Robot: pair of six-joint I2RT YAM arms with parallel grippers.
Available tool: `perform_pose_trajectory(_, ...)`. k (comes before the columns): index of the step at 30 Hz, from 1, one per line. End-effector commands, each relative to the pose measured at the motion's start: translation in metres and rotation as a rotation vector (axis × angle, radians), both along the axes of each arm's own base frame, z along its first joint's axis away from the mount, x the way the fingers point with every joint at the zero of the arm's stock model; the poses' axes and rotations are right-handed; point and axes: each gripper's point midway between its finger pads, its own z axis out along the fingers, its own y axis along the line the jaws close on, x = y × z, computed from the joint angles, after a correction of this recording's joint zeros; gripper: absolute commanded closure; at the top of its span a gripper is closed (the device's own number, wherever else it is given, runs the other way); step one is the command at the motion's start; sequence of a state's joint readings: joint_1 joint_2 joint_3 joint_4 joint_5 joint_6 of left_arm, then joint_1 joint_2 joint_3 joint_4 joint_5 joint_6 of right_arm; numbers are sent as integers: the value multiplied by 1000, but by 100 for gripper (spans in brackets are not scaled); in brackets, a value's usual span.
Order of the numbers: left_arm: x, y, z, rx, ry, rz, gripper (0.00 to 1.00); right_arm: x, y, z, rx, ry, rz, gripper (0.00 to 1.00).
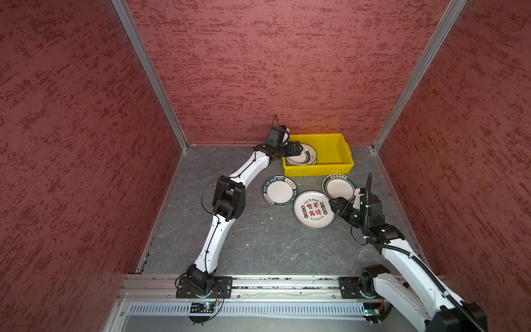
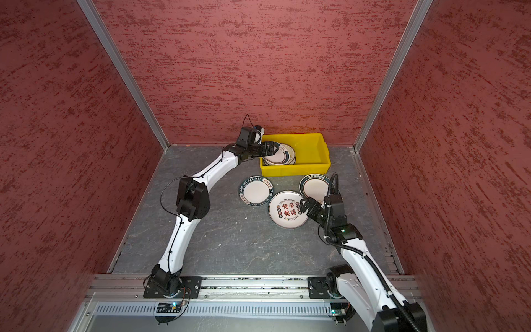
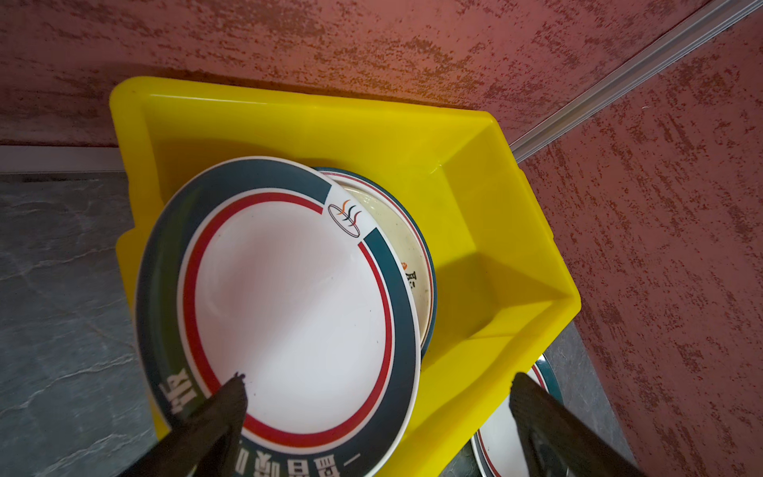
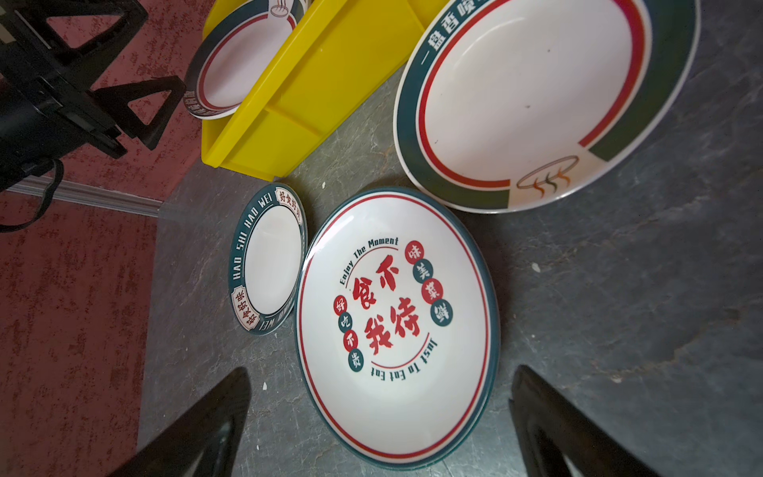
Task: Place the plates into the plastic bin on the countertop
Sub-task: Place the plate in the plastic bin, then move the plate to the plastic bin.
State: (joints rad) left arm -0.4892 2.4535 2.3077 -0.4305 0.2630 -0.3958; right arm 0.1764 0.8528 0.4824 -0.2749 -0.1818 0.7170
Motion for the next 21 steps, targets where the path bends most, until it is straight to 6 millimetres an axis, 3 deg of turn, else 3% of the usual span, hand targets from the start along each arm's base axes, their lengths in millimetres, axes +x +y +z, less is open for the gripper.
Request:
perform_pose_trajectory(1,2,-1,-22,12,38,9,0,0,-1,0,-4,-10,4,1)
perform_pose_trajectory(9,-5,-14,-35,10,63,-25,1,-1,-2,0,-6,-7,9,1)
perform_pose_trajectory(21,-5,-28,-35,-42,57,-51,0,0,-2,1,-3,-8,8,1)
